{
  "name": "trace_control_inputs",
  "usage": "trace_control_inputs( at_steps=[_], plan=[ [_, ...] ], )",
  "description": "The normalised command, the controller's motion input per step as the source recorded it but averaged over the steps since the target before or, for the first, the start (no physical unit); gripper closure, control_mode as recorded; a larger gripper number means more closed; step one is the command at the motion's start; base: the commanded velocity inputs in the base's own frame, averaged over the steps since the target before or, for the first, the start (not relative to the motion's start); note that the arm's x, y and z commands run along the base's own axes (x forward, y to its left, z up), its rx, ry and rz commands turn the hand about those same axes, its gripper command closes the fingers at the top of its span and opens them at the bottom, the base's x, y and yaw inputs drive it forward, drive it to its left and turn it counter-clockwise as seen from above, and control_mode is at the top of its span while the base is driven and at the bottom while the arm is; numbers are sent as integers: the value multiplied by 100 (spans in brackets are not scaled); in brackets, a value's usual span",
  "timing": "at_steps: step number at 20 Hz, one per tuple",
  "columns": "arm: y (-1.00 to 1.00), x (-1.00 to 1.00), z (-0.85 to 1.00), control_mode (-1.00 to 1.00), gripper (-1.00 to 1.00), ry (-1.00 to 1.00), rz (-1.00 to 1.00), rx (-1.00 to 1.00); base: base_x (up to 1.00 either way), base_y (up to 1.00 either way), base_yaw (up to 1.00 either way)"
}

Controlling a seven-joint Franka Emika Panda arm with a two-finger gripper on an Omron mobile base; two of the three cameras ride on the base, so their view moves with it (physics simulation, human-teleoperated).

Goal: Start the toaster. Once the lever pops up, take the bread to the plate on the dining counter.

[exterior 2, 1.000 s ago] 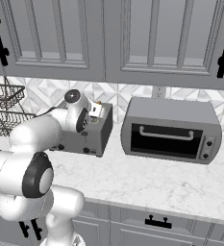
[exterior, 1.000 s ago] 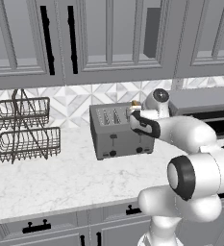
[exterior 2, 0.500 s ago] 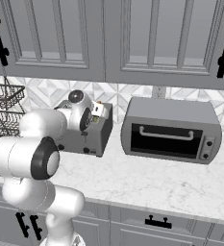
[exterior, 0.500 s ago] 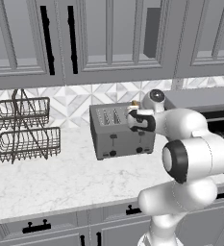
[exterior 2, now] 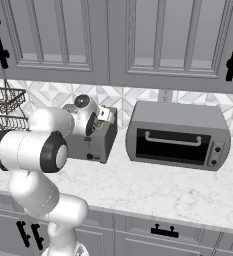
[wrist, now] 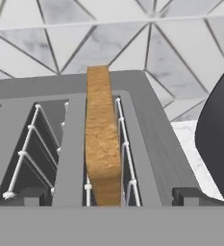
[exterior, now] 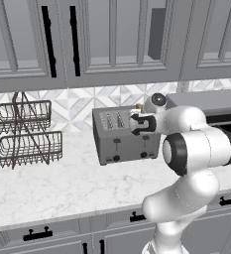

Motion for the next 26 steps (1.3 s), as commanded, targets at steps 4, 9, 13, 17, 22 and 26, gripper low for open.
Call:
trace_control_inputs(
  at_steps=[4, 9, 13, 17, 22, 26],
  plan=[
    [0, 23, -14, -100, -100, -2, 0, 0, 0, 0, 0],
    [0, 22, -16, -100, -100, -1, 0, 0, 0, 0, 0],
    [0, 13, -13, -100, -100, -5, 0, 0, 0, 0, 0],
    [0, 17, -17, -100, 100, -10, 0, 0, 0, 0, 0],
    [0, 8, -13, -100, 100, -8, 0, 0, 0, 0, 0],
    [-5, 0, 0, -100, 100, -5, 0, 0, 0, 0, 0]
  ],
)
